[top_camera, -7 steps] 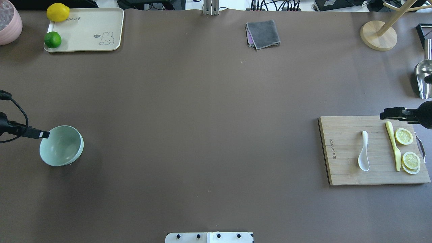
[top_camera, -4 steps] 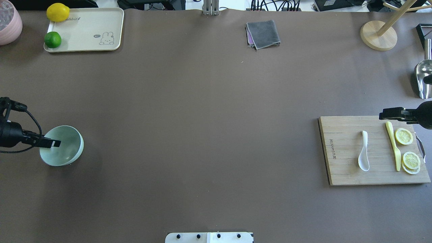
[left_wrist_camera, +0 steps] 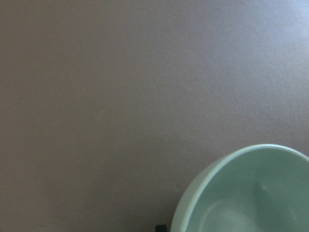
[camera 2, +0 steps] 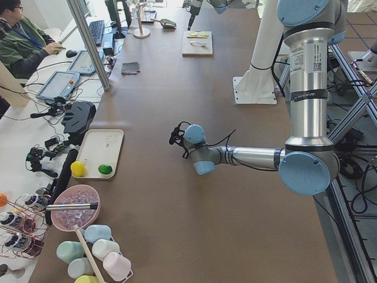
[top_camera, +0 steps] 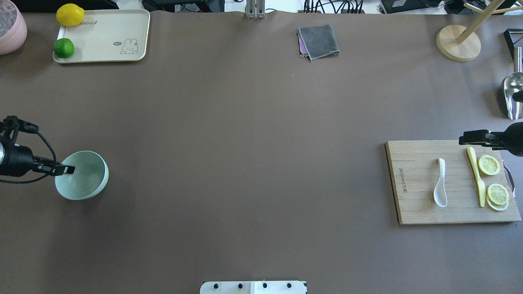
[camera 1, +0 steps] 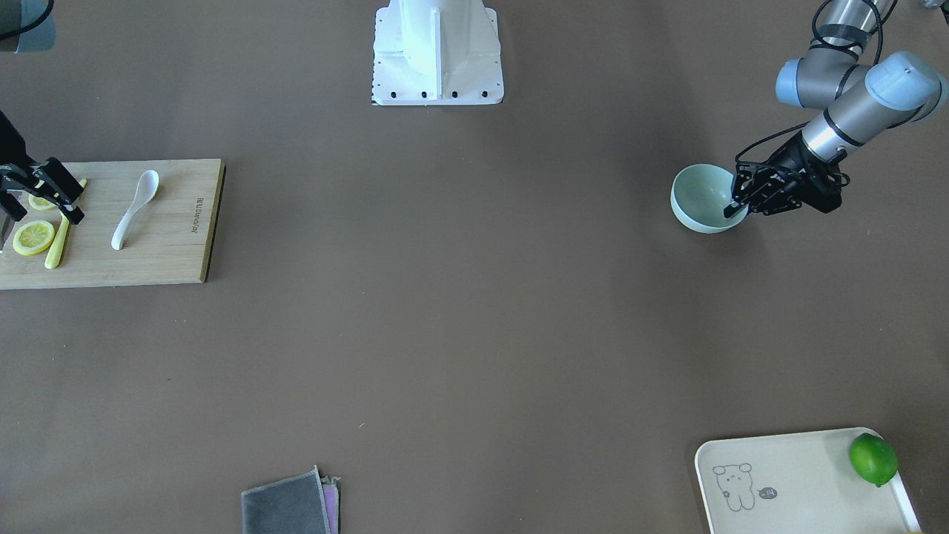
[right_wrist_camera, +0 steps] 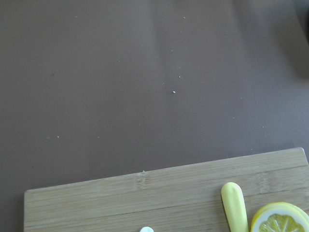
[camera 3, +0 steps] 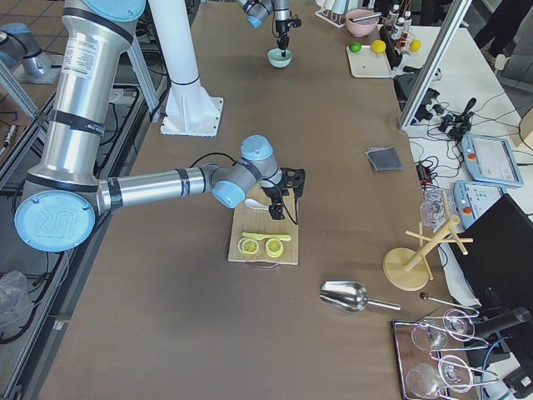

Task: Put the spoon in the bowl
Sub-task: 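Move the left gripper to the green bowl rim while the right arm nears the board, then push the pale green bowl with the left gripper toward the table center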

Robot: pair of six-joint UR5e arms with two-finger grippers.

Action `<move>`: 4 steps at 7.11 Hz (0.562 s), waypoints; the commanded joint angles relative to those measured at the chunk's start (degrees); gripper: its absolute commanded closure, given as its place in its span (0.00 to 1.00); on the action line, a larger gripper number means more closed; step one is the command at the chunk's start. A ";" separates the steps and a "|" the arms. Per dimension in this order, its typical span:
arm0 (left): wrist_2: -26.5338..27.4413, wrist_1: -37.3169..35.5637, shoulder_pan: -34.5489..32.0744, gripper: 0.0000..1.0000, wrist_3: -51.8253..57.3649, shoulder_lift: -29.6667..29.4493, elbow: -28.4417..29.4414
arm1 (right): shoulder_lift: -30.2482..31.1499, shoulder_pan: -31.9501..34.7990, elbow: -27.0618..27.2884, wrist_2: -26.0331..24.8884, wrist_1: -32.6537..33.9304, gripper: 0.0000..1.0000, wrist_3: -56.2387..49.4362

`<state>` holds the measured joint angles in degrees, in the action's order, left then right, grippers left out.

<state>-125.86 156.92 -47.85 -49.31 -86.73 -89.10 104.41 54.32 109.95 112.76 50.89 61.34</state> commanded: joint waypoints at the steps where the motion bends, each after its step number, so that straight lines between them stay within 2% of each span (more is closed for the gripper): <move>1: 0.17 -1.17 1.78 1.00 -10.66 -9.63 0.24 | 0.00 0.00 0.00 0.00 0.00 0.00 0.01; 2: 0.96 -4.22 4.32 1.00 -14.29 -14.73 0.42 | 0.00 0.00 0.00 -0.09 0.00 0.00 0.01; 4: 9.54 -14.22 12.03 1.00 -19.92 -26.07 0.68 | 0.00 0.00 0.00 0.00 0.00 0.00 0.01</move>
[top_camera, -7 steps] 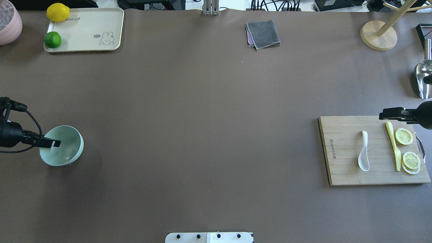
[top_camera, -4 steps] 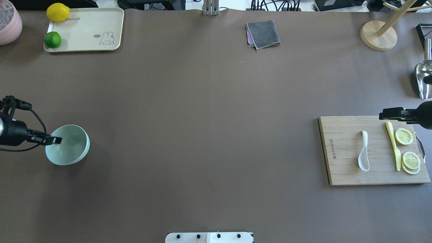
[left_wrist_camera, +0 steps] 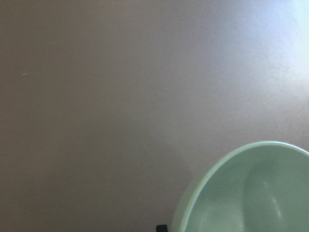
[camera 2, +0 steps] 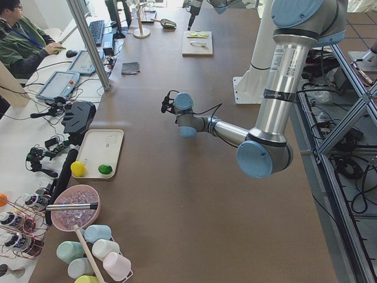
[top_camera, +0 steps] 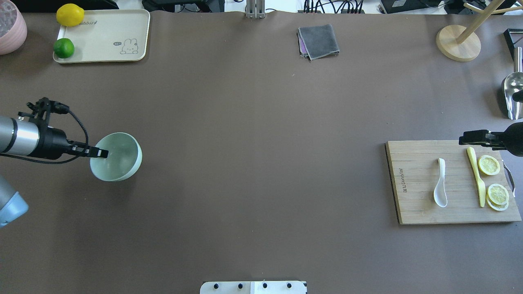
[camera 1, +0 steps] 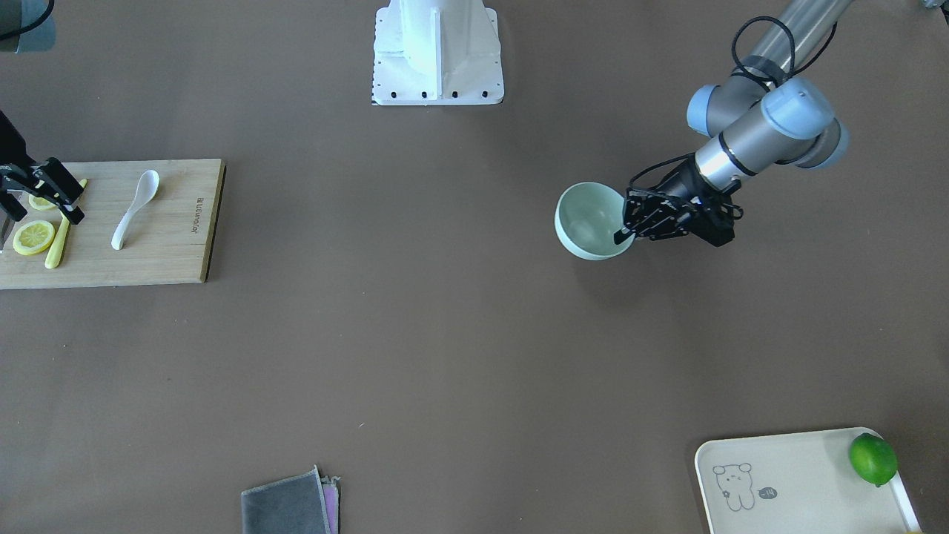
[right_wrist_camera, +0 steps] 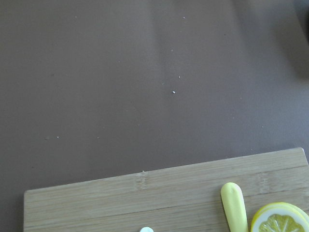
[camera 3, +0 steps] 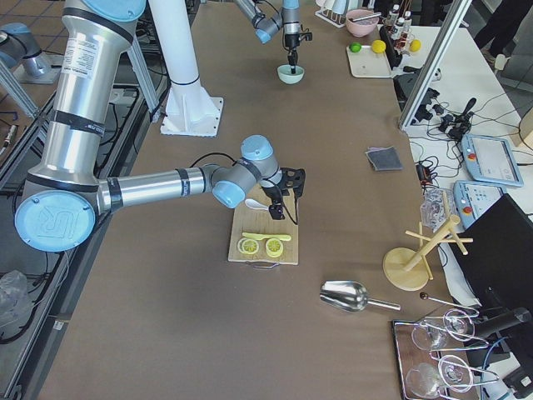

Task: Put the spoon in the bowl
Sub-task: 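Push the pale green bowl with the left gripper toward the table center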

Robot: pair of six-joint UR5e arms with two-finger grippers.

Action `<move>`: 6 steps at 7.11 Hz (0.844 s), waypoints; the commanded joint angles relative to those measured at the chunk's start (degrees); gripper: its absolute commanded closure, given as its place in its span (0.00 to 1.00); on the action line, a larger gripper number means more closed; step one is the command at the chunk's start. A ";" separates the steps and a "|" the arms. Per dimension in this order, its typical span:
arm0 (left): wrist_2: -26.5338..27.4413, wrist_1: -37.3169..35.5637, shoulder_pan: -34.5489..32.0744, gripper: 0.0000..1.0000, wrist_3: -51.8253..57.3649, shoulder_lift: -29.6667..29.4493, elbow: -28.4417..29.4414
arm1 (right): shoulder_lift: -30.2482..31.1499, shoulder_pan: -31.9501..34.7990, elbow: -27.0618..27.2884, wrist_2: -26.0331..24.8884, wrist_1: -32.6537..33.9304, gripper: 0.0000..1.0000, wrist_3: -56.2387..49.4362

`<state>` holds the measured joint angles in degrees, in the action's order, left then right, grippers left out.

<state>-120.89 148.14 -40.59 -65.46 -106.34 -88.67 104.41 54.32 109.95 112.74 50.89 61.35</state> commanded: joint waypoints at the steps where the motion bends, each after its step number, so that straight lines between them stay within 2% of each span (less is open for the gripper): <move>1: 10.70 -10.89 9.34 1.00 -4.32 -11.47 0.86 | 0.00 0.00 -0.09 -0.07 0.00 0.00 0.00; 2: 14.94 -15.73 12.96 1.00 -4.50 -16.48 2.61 | -0.09 0.00 -0.09 0.02 0.00 0.00 0.00; 3: 16.03 -16.73 13.60 1.00 -4.33 -18.01 4.37 | -0.18 0.00 -0.09 0.02 0.00 0.00 0.00; 4: 16.04 -16.48 13.61 0.80 -4.33 -17.94 4.47 | -0.18 0.00 -0.09 -0.07 0.00 0.00 0.00; 5: 16.04 -16.39 13.52 0.32 -4.24 -17.85 4.13 | -0.26 0.00 -0.09 0.02 0.00 0.00 0.00; 6: 16.04 -16.48 13.35 0.03 -4.33 -17.85 2.56 | -0.35 0.00 0.00 0.02 0.00 0.00 0.00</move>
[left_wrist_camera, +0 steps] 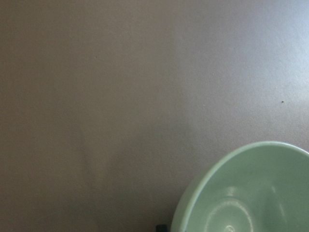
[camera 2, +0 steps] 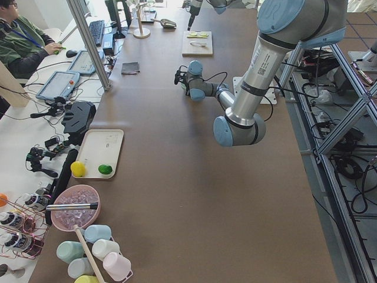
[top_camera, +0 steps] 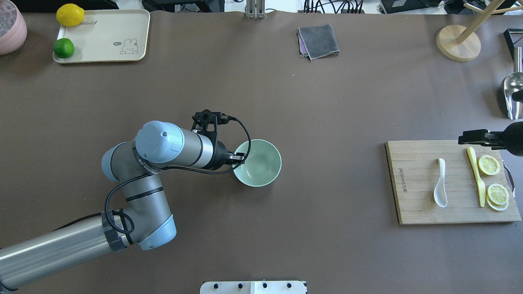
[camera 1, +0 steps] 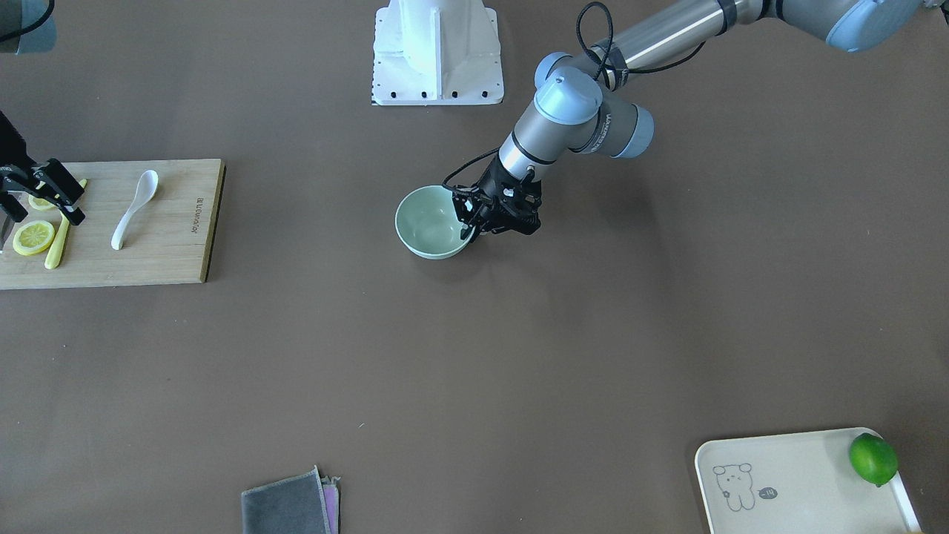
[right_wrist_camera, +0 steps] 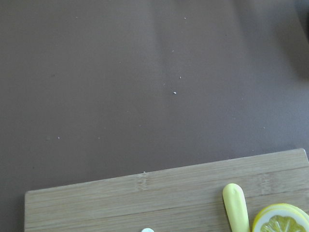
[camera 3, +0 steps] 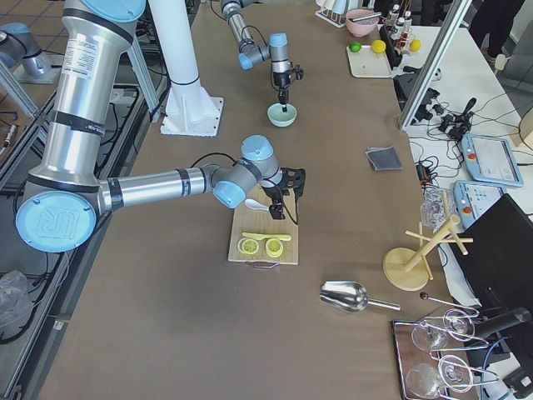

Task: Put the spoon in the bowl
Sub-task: 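Push the pale green bowl with the left gripper toward the table center, then withdraw the left arm from the bowl while the right gripper moves over the spoon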

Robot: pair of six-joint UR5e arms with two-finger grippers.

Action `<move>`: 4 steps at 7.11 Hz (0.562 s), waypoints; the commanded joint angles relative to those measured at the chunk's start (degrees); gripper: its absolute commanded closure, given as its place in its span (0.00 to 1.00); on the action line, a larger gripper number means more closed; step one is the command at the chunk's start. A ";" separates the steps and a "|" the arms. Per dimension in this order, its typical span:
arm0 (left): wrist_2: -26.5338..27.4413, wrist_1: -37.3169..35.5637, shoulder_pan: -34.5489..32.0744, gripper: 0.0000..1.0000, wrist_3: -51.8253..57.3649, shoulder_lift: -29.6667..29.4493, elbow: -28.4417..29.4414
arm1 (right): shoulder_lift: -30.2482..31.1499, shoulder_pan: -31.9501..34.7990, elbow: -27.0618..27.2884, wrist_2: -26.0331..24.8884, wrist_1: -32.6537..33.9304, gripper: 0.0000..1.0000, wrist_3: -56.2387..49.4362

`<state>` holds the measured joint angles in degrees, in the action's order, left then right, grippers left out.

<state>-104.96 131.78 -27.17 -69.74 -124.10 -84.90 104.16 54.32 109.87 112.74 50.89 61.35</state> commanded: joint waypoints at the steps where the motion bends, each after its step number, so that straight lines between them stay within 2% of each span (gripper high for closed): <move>1: -0.59 -1.52 -2.59 0.02 -0.04 0.43 -5.06 | -0.18 0.00 0.17 0.02 0.00 0.00 0.00; 2: -7.55 -8.58 -7.84 0.02 0.31 0.87 -9.01 | -0.18 0.00 0.26 0.02 0.00 0.00 0.17; 3: -16.50 -13.96 -15.81 0.02 1.53 3.92 -13.06 | -0.18 -0.09 0.43 0.02 0.00 0.01 0.70; 4: -23.38 -14.36 -23.37 0.02 10.24 10.39 -16.40 | -0.10 -0.87 1.04 0.02 0.00 0.01 2.88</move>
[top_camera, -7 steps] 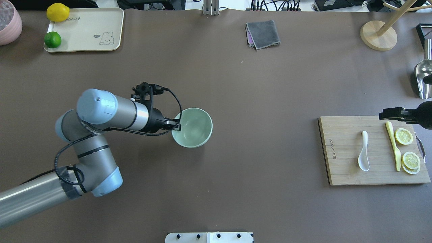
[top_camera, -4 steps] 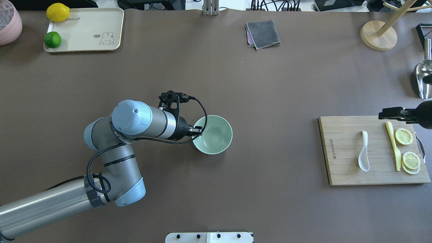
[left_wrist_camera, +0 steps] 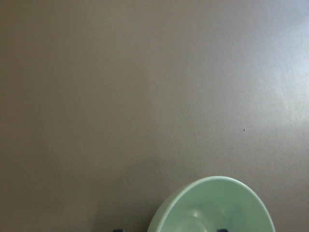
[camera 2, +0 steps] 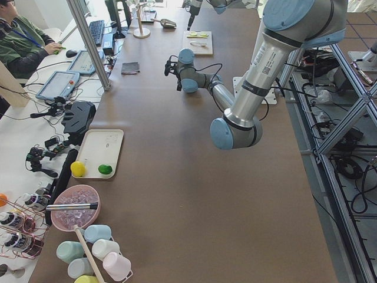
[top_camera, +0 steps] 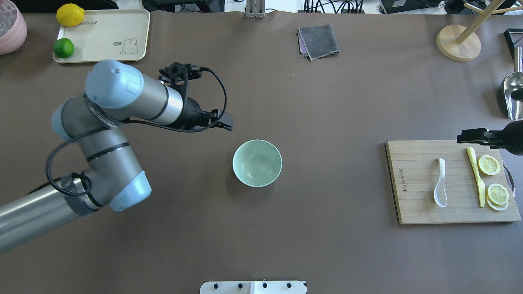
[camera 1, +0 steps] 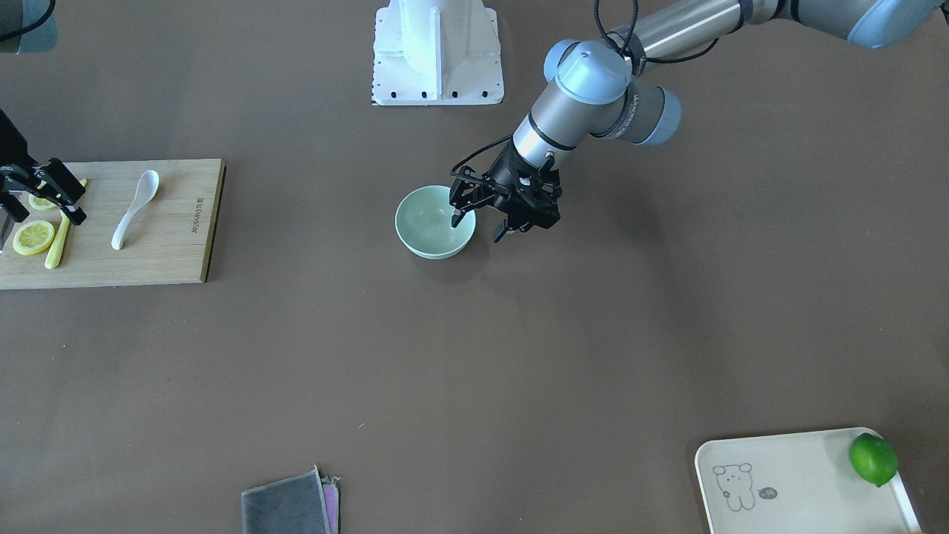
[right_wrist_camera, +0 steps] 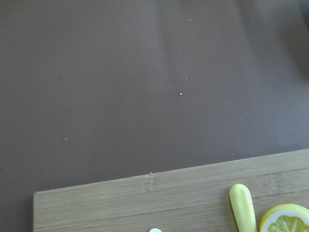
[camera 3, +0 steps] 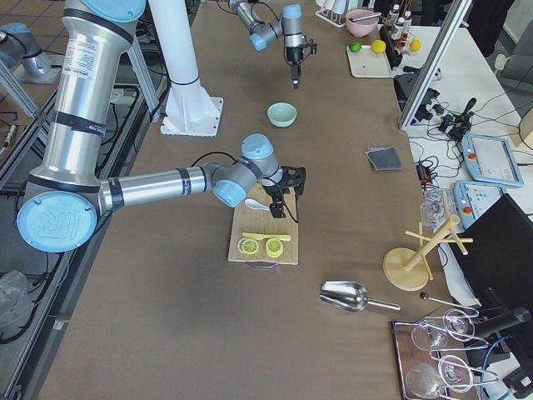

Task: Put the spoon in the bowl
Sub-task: 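Withdraw the left arm from the bowl while the right gripper moves over the spoon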

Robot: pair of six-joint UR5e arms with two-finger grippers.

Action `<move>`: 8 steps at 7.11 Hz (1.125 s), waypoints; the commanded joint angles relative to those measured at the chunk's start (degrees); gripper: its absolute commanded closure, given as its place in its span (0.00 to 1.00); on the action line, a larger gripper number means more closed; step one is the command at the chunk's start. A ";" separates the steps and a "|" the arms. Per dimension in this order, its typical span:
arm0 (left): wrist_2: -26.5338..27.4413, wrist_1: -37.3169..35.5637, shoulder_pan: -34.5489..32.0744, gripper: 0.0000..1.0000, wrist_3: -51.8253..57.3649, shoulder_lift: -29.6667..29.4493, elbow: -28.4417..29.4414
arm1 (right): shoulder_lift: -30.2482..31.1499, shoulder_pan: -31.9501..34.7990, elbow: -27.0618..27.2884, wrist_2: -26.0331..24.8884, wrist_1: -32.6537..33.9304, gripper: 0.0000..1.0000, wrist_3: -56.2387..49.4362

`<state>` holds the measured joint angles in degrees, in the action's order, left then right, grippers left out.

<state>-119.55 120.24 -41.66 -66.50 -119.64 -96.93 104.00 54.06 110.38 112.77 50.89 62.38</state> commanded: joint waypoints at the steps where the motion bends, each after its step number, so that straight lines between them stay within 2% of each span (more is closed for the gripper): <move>1: -15.47 -2.73 -17.06 0.02 19.26 13.83 -5.11 | 0.59 -1.58 1.59 -0.09 0.00 0.02 3.52; 2: -19.11 -2.91 -24.71 0.02 30.87 19.39 -3.98 | 0.94 -3.33 1.68 -1.22 0.00 0.04 6.24; 3: -20.53 -2.82 -30.96 0.02 42.91 23.53 -0.67 | 1.64 -6.65 1.68 -4.63 0.00 0.08 8.79; 4: -20.72 -2.82 -34.77 0.02 50.86 24.71 2.67 | 1.82 -10.16 1.60 -7.62 0.00 0.12 12.90; 5: -20.72 -2.82 -35.24 0.02 52.68 24.81 3.84 | 2.17 -14.55 1.51 -12.43 0.00 0.13 16.42; 8: -20.72 -2.82 -35.16 0.02 52.70 24.90 4.11 | 2.09 -20.20 -0.42 -18.18 0.09 0.18 19.88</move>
<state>-140.26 117.36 -76.76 -14.01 -94.79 -92.95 106.12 36.07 110.88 97.01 50.97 80.84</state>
